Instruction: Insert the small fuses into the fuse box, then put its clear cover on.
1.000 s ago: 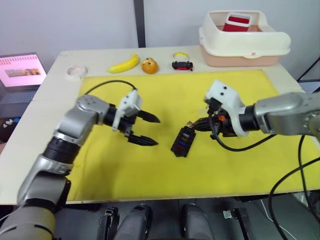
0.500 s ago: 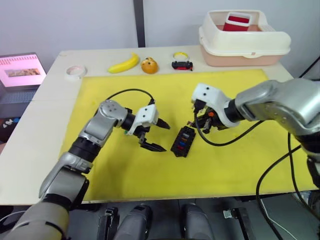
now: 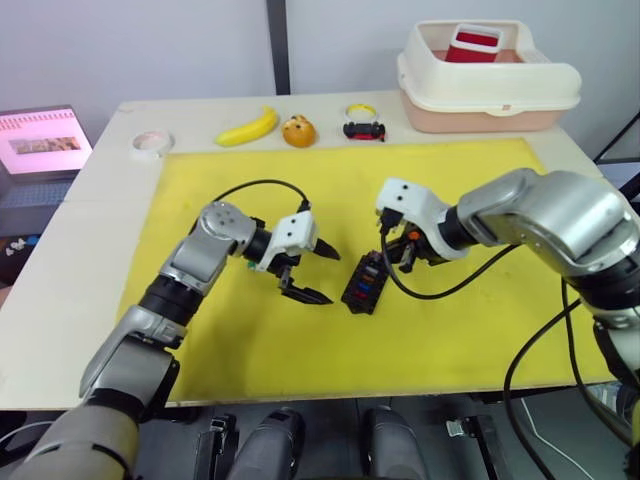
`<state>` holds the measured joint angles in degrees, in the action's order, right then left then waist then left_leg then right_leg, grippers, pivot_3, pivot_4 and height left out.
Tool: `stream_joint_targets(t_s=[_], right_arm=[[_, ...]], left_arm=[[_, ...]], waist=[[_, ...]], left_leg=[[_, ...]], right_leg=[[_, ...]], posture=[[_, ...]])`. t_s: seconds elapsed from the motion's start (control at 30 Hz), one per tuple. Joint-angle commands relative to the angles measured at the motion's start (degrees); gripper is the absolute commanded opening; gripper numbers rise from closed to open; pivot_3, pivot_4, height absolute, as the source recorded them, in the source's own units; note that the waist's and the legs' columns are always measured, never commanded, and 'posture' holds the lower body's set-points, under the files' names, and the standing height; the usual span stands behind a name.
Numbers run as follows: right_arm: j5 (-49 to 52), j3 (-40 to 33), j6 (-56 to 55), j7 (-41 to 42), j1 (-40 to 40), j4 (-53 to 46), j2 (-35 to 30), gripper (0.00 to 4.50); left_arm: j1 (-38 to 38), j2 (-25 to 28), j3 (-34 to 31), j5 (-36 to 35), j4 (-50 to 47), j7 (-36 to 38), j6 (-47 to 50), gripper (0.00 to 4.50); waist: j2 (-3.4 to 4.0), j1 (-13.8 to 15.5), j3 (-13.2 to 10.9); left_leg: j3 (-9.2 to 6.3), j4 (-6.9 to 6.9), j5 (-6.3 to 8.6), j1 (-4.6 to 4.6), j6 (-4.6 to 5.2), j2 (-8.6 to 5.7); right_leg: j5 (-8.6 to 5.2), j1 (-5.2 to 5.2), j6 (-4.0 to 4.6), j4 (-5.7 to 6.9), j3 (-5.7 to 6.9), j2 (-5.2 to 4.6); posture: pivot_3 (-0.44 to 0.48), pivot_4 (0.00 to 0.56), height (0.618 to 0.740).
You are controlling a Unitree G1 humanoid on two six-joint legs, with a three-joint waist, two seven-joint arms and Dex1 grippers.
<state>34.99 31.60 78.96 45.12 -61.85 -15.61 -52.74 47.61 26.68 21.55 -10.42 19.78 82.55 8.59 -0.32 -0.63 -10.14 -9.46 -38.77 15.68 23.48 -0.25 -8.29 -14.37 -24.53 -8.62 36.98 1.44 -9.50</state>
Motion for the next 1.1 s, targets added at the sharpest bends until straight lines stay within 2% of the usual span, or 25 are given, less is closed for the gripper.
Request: stream_joint_targets(t_s=[0.03, 1.1], right_arm=[[-2.1, -0.5, -0.9, 1.3, -0.1, -1.2, 0.0, 0.0], [-9.2, 0.4, -2.3, 5.2, 2.3, -1.4, 1.2, 0.0]], left_arm=[[0.2, -0.3, -0.9, 0.2, -1.8, -0.2, 0.2, 4.48], [0.3, -1.6, -1.1, 1.4, -0.4, -1.2, -1.6, 4.48]], waist=[[0.0, 0.0, 0.0], [0.0, 0.0, 0.0]], left_leg=[[0.0, 0.0, 0.0, 0.0, 0.0, 0.0], [0.0, -0.01, 0.0, 0.0, 0.0, 0.0]], right_leg=[[0.0, 0.0, 0.0, 0.0, 0.0, 0.0], [0.0, 0.0, 0.0, 0.02, 0.0, 0.0]], posture=[[0.0, 0.15, 0.74], [0.0, 0.15, 0.74]])
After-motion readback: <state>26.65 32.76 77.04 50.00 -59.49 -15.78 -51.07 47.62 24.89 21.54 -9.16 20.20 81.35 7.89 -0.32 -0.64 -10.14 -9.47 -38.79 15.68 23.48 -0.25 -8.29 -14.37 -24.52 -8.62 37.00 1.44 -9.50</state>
